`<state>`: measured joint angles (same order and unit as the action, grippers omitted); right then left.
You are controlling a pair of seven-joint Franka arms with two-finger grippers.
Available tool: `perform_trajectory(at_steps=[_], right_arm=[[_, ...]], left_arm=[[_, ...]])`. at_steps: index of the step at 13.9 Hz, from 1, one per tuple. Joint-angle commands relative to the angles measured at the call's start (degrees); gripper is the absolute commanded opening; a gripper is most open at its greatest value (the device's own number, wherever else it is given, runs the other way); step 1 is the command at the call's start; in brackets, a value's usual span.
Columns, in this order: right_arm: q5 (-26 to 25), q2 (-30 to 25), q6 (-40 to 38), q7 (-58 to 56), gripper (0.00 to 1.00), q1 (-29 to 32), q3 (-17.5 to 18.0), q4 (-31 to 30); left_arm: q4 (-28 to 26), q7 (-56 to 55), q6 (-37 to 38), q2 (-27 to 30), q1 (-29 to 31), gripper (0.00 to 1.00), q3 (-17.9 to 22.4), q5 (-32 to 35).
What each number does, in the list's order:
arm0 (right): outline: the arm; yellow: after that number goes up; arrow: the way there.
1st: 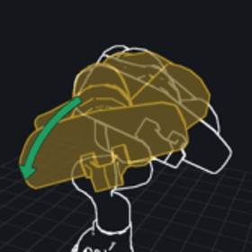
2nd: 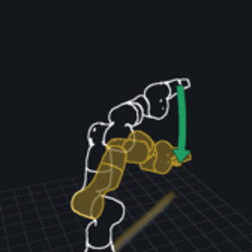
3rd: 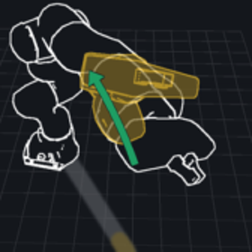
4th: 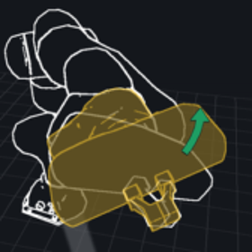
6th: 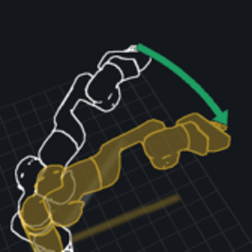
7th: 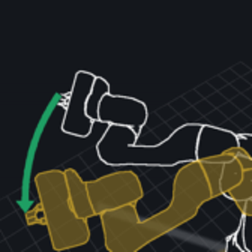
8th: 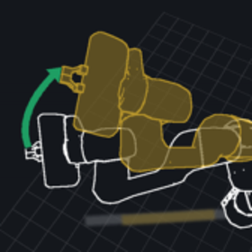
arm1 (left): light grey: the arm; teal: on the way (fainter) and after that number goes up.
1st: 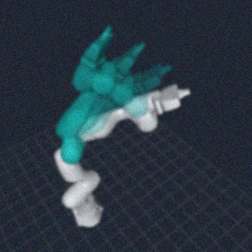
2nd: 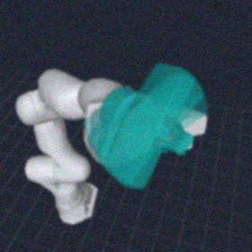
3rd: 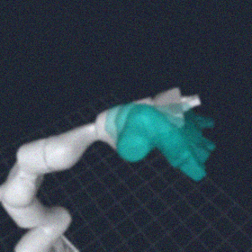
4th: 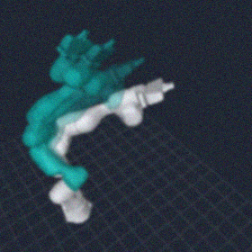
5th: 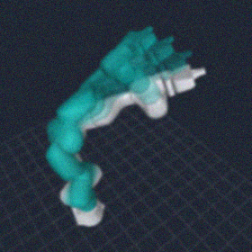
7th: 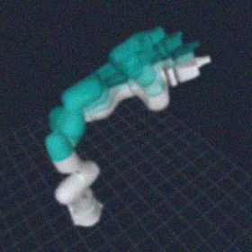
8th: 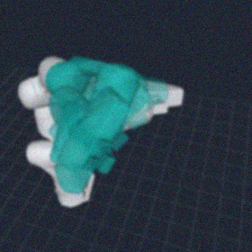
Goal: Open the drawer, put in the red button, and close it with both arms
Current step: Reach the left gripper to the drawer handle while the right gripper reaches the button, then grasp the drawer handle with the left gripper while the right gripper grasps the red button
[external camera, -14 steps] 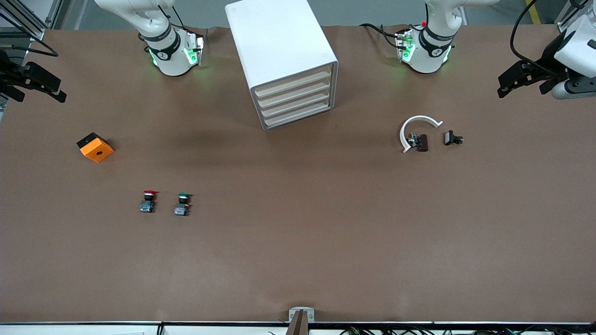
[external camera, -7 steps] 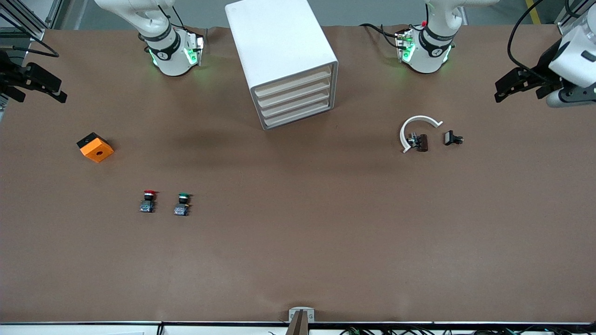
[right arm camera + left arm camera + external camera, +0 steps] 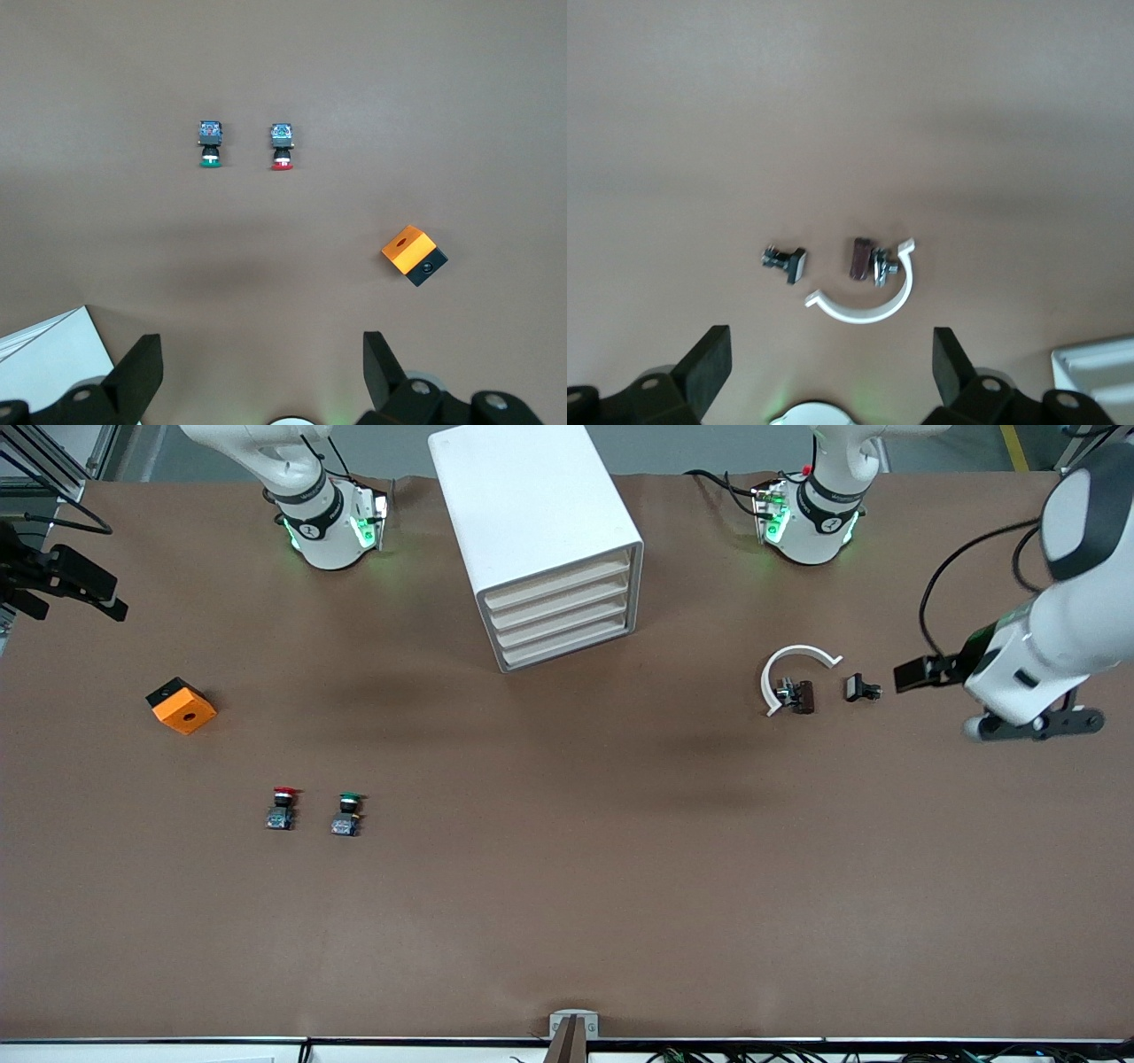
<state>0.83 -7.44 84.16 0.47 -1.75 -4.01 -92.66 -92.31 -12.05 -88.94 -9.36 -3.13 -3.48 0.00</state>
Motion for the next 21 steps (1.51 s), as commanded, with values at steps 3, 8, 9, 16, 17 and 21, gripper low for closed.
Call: perform_trajectory(at_steps=[3,8,9,16,17,21], right_arm=[[0.5,1.1,-0.2,0.3,1.0,1.3,0.5,1.1],[0.1,4.2,-0.1,-0.1,1.0,1.3,0.4,1.4],[0.1,5.3,-0.1,-0.2,1.0,1.3,0.4,1.4],[-3.1,12.4,0.6,-0.1,1.0,1.2,0.5,2.9],[-3.3,15.3,0.8,-0.3,1.0,1.4,0.5,3.0],[-2.1,18.4,2.7,0.6,1.0,3.2,0.5,3.9]], left_arm=[[2.7,-17.4,-2.5,-8.3,-3.6,1.0,-0.2,-5.7],[4.9,-37.3,-2.8,-14.6,-7.2,1.0,-0.2,-12.0],[5.0,-41.1,-2.9,-16.6,-8.2,1.0,-0.2,-14.2],[10.4,-72.8,-2.8,-28.4,-11.7,1.0,-0.1,-27.7],[10.3,-74.5,-2.8,-28.7,-12.2,1.0,-0.2,-28.0],[9.2,-83.9,-1.2,-31.8,-14.7,1.0,-0.4,-37.8]])
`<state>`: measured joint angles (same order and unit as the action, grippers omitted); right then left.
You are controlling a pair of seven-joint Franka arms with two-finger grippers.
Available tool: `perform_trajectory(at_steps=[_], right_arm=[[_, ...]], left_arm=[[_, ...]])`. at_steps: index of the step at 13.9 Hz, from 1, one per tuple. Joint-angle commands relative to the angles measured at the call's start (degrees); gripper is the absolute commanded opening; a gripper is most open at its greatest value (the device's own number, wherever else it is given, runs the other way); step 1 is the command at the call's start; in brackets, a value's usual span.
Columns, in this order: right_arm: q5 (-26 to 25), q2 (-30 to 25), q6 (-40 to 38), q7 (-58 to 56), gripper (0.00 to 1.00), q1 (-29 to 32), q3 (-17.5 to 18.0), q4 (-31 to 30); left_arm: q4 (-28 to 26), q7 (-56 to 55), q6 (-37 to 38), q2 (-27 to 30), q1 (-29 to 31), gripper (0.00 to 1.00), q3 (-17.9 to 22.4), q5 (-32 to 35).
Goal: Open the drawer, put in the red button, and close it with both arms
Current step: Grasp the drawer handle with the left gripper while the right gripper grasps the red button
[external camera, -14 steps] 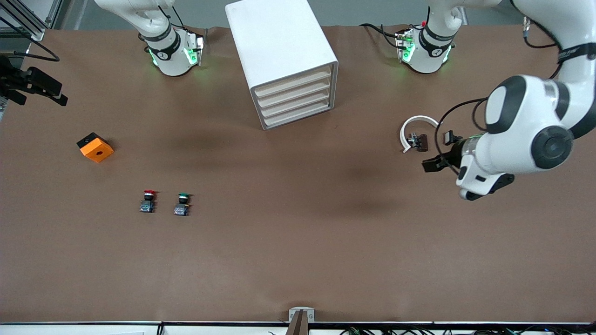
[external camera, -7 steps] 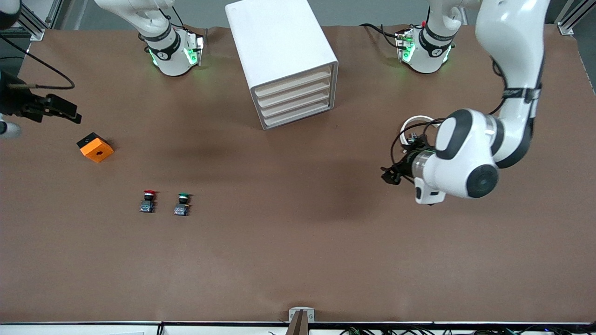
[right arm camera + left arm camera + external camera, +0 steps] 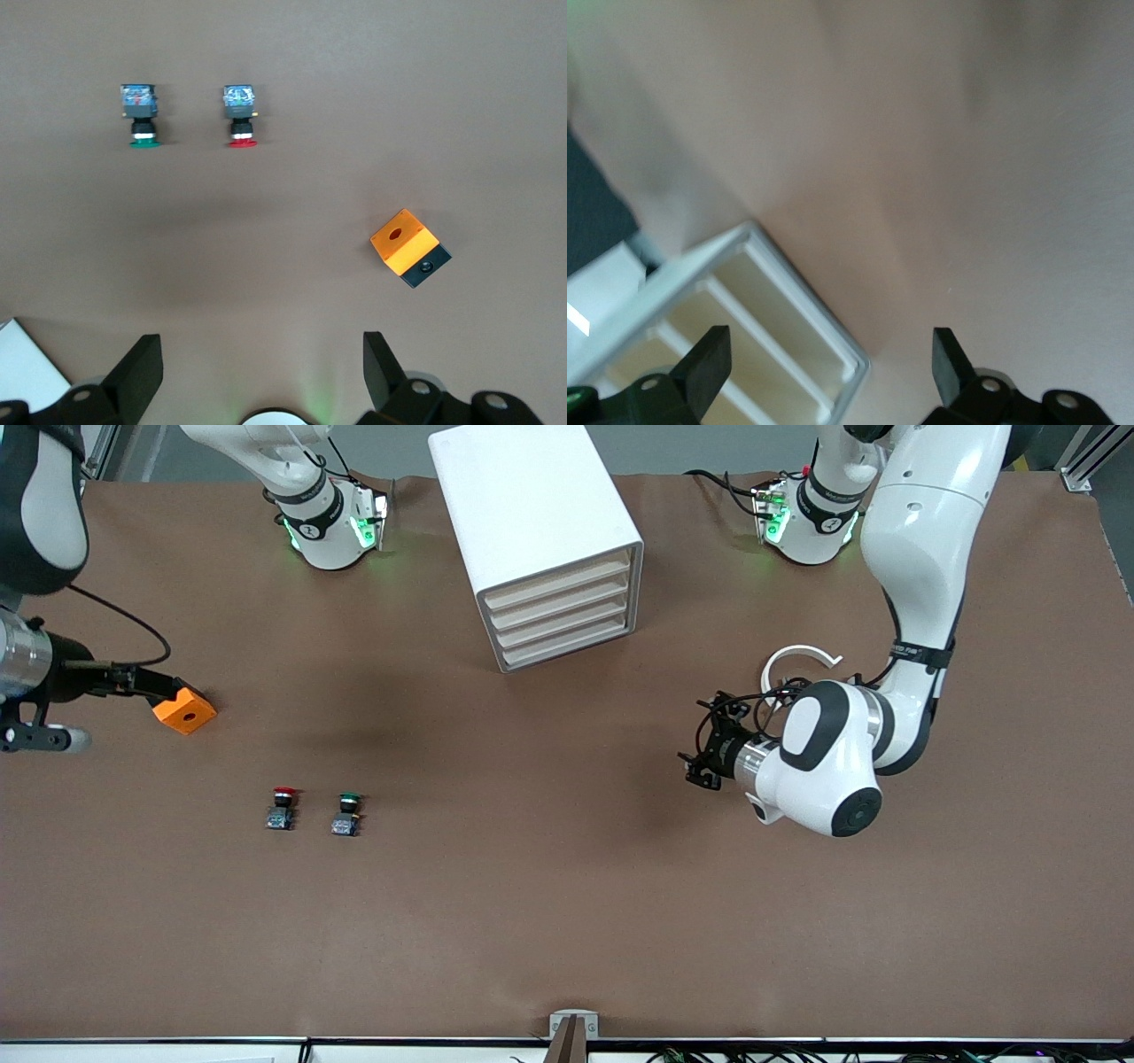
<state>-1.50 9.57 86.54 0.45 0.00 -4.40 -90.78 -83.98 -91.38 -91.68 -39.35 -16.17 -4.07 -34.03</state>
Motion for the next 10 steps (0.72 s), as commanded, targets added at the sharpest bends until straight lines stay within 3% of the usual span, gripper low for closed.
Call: perform_trajectory(at_steps=[1,3,5,10], right_arm=[[0.9,2.4,2.8,1.0,1.0,1.4,1.0,1.5],[8.5,3.9,9.2,2.0,1.0,3.7,0.9,-2.1],[9.2,5.1,17.7,1.6,1.0,3.6,0.9,-6.2],[8.2,9.8,33.1,1.3,1.0,0.8,0.9,-12.6]], left_arm=[[0.8,-6.3,2.6,-2.8,-3.5,1.0,0.2,-5.2],[0.8,-11.6,2.7,-4.5,-7.1,1.0,0.2,-5.9],[1.1,-18.7,2.7,-6.0,-10.4,1.0,0.2,-8.0],[1.1,-31.9,4.6,-6.3,-14.4,0.85,0.0,-12.9]])
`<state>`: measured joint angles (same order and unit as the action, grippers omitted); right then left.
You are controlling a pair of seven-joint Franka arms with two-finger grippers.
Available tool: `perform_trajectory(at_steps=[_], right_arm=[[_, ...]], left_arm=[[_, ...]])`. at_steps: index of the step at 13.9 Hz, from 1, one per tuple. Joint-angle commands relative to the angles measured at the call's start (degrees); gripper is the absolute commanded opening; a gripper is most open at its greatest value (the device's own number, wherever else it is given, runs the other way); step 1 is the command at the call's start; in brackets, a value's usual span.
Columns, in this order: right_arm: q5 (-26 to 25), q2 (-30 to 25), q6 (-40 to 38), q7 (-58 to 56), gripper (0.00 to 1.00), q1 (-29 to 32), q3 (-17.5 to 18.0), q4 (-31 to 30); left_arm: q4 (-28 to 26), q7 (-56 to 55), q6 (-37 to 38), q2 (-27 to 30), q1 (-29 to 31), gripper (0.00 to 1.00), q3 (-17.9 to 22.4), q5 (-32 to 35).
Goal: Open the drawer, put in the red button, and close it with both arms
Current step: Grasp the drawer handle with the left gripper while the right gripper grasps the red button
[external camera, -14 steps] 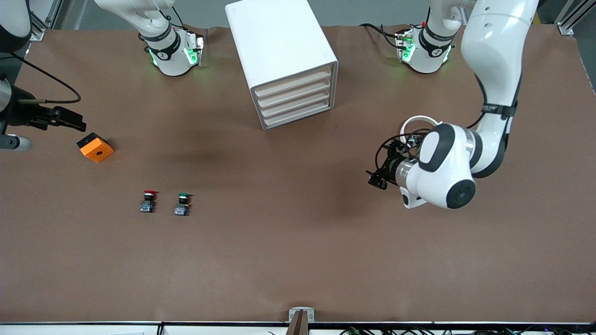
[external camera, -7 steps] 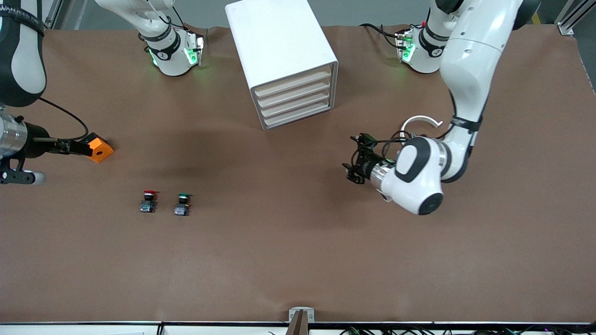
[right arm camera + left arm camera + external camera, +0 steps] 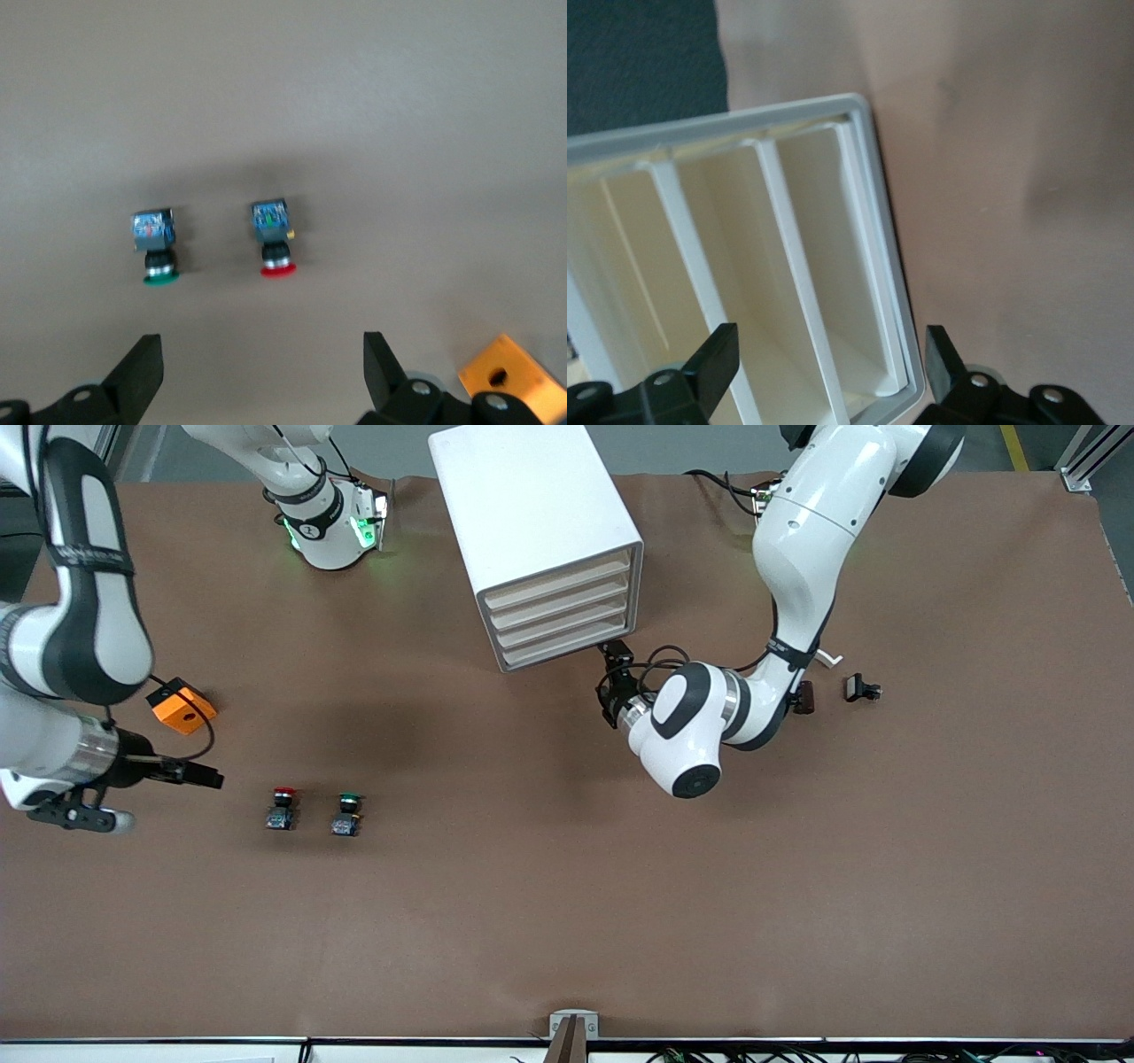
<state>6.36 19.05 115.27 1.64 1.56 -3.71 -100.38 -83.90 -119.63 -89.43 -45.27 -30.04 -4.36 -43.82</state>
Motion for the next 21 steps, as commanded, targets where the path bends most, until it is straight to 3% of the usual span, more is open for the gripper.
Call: perform_trajectory(at_steps=[1,5,11,17,19,21], right_arm=[[0.1,1.2,6.8,0.0,1.0,-0.9,0.2,-4.0],[-2.3,6.3,13.8,0.1,1.0,-2.2,0.3,-5.0],[-2.3,11.6,24.5,0.2,1.0,-2.9,0.3,-7.9],[-2.2,14.2,26.2,0.3,1.0,-3.0,0.3,-7.9],[-2.2,14.9,26.1,0.7,1.0,-3.6,0.3,-8.0],[-2.2,15.1,26.2,0.7,1.0,-3.7,0.3,-7.9]], left_arm=[[1.0,-4.5,2.8,-0.4,-0.7,0.82,0.3,-4.0],[0.9,-8.3,5.1,-1.4,-1.8,0.7,0.3,-7.2],[1.0,-13.2,7.2,-2.5,-3.5,0.63,0.3,-9.2],[1.1,-13.6,8.1,-2.5,-6.3,0.59,0.2,-9.6],[0.9,-13.7,8.1,-2.5,-6.7,0.56,0.2,-10.0],[0.8,-13.7,8.1,-2.6,-8.1,0.44,0.3,-10.0]])
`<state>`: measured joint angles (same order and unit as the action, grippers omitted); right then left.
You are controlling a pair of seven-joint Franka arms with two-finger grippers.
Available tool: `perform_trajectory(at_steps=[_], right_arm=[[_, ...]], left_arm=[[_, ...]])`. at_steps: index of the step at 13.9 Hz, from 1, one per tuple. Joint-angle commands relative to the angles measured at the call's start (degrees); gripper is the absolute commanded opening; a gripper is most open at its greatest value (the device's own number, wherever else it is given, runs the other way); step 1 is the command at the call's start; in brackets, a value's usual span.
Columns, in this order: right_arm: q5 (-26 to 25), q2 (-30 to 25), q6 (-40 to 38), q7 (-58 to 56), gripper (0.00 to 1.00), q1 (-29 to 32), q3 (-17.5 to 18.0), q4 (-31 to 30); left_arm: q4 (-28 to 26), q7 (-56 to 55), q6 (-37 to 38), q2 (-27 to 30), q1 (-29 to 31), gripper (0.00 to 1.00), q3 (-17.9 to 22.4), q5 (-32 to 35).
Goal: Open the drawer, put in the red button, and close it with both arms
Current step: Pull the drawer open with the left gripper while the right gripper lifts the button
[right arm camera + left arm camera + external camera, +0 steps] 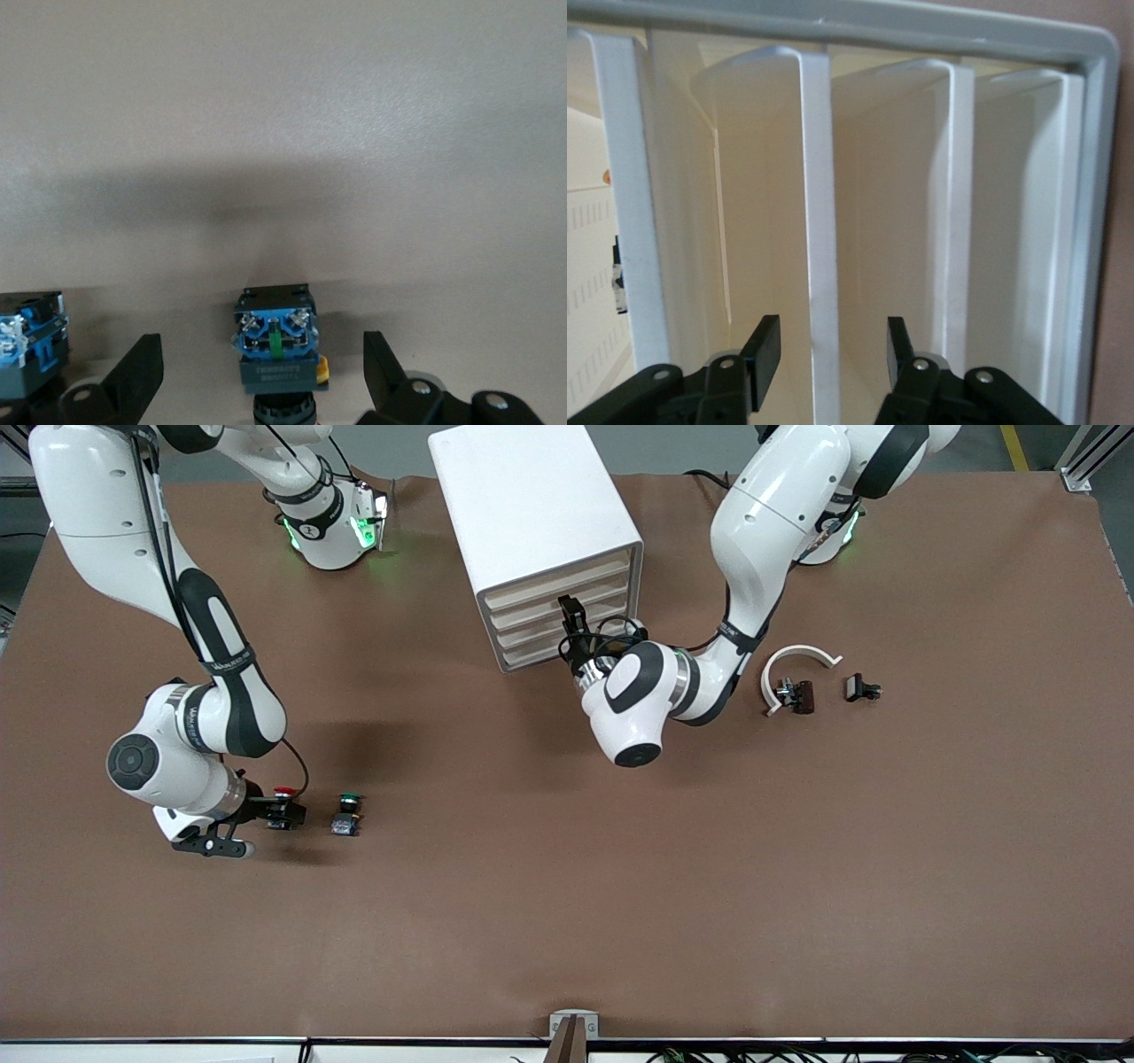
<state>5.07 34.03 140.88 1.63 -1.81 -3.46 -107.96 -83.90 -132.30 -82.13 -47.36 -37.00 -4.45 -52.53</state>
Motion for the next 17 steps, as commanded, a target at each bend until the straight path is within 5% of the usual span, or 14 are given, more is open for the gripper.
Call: perform_trajectory(at_steps=[1,4,7,9,12,17], right_arm=[[-0.9,0.1,0.7,0.7,1.0,-0.3,0.0,-0.3],[-0.9,0.6,1.5,0.7,1.0,-0.4,0.0,-0.3],[-0.9,0.6,1.5,0.7,1.0,-0.3,0.0,-0.4],[-0.9,0.9,1.2,0.7,0.69,-0.2,0.0,-0.4],[-0.9,0.9,1.0,0.8,0.0,0.0,0.0,-0.4],[-0.8,-2.0,-6.0,2.7,0.0,-0.3,0.1,1.8]], left_arm=[[0.8,-1.0,0.7,-0.6,-1.2,0.38,0.4,-1.3],[1.0,-1.0,0.7,-1.0,-1.4,0.0,0.5,-0.9],[1.3,-1.0,0.7,-0.9,-0.8,0.0,1.1,-1.0],[1.5,-0.9,-0.1,-1.0,1.9,0.0,1.6,-1.2],[2.9,-0.8,-0.7,-0.9,5.3,0.0,1.7,-1.1],[5.8,-0.4,-0.8,-1.0,8.1,0.0,3.3,-1.2]])
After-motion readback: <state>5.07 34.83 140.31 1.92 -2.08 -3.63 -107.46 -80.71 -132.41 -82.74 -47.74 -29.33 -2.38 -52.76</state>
